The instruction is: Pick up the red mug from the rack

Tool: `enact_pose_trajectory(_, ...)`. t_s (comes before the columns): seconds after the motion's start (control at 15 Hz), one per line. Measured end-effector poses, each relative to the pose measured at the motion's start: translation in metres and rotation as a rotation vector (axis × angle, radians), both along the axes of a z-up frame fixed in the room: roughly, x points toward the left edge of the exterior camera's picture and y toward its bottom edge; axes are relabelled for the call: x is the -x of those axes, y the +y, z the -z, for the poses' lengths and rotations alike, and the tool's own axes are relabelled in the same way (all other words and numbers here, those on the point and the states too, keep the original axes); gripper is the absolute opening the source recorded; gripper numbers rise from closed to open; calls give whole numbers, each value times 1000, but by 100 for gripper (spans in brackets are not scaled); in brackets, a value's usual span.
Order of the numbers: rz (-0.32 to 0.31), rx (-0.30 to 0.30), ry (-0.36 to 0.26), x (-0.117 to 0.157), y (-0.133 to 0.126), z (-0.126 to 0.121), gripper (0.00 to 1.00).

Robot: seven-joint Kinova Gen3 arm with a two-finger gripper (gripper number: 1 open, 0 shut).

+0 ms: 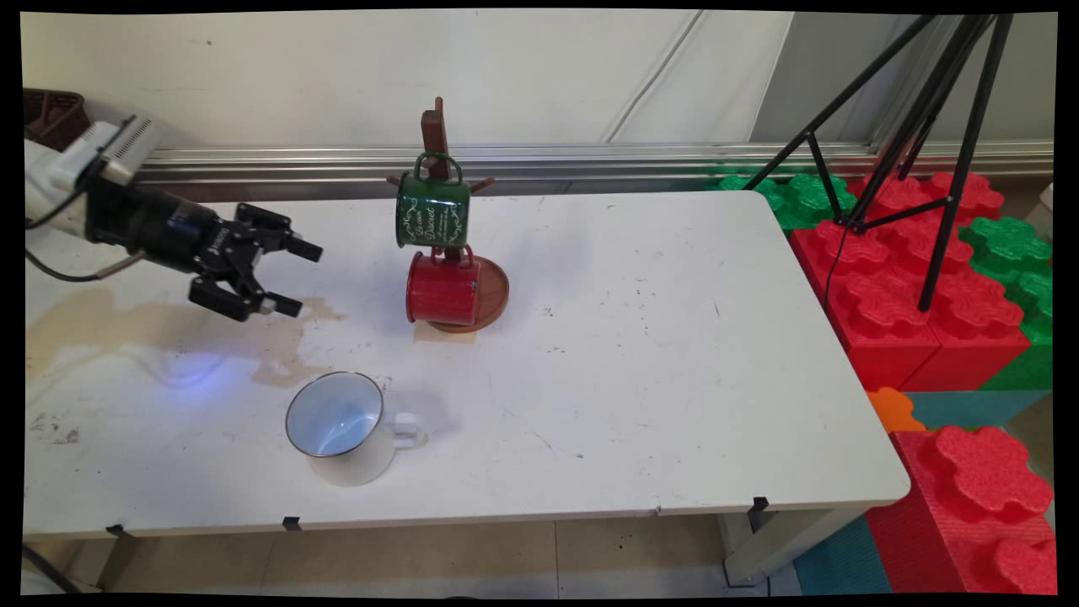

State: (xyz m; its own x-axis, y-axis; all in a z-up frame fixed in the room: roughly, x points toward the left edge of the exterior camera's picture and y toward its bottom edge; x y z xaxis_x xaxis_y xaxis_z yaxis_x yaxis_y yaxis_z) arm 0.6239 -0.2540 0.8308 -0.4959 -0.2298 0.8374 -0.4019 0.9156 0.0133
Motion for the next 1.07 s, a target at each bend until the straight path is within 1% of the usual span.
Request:
enact_pose_trajectory(0.47, -1, -23, 32, 14, -17, 29, 100)
enact_pose_trajectory(0.87, -2, -24, 67, 25, -29, 54, 100)
enact_pose_trajectory(1.07, -13, -26, 87, 32, -33, 67, 100)
